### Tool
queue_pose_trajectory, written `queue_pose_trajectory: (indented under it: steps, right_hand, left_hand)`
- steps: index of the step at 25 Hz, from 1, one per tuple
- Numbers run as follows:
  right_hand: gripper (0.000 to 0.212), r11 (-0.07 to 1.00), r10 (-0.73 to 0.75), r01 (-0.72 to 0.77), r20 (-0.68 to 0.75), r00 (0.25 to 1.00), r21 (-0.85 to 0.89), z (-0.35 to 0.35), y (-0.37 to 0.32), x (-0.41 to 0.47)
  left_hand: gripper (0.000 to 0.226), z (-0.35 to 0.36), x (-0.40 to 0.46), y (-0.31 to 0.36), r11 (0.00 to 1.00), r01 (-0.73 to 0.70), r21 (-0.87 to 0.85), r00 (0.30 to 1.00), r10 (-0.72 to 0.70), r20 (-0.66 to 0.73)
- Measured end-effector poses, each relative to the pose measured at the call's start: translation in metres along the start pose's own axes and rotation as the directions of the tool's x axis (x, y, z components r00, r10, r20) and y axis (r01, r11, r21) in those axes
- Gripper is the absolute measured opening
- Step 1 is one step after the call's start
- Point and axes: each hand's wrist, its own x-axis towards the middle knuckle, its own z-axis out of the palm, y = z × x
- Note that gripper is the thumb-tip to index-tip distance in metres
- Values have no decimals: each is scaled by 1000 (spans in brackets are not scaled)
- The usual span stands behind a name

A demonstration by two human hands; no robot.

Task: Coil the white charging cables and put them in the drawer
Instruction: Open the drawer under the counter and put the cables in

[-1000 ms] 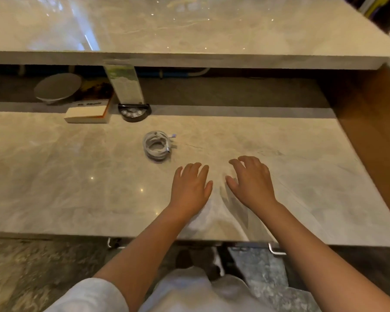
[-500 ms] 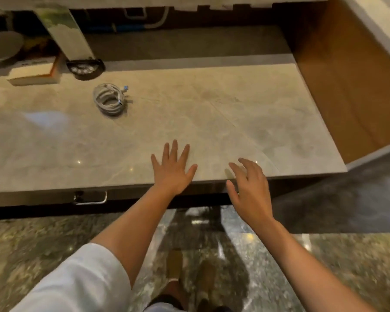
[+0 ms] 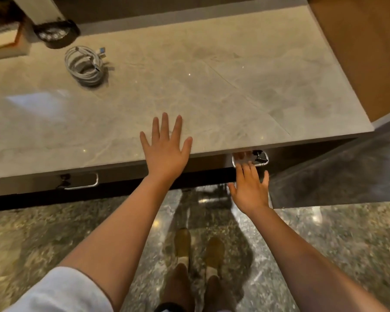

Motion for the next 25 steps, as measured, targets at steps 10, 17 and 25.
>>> queue_pose_trajectory:
  steps: [10, 17, 25]
  right_hand:
    - [61, 1000, -11, 11, -29, 1000, 11, 18, 11, -59]
    - [64, 1000, -2, 3, 20, 1000, -26, 36, 23, -113]
    - [68, 998, 58, -58, 121, 991, -2, 49, 25, -156]
  left_hand:
    - [58, 0, -10, 9, 996, 84, -20, 996, -83, 23]
    - [57, 2, -27, 14, 995, 99, -25, 995, -98, 13]
    - [57, 2, -31, 15, 994, 98, -40, 995, -97, 17]
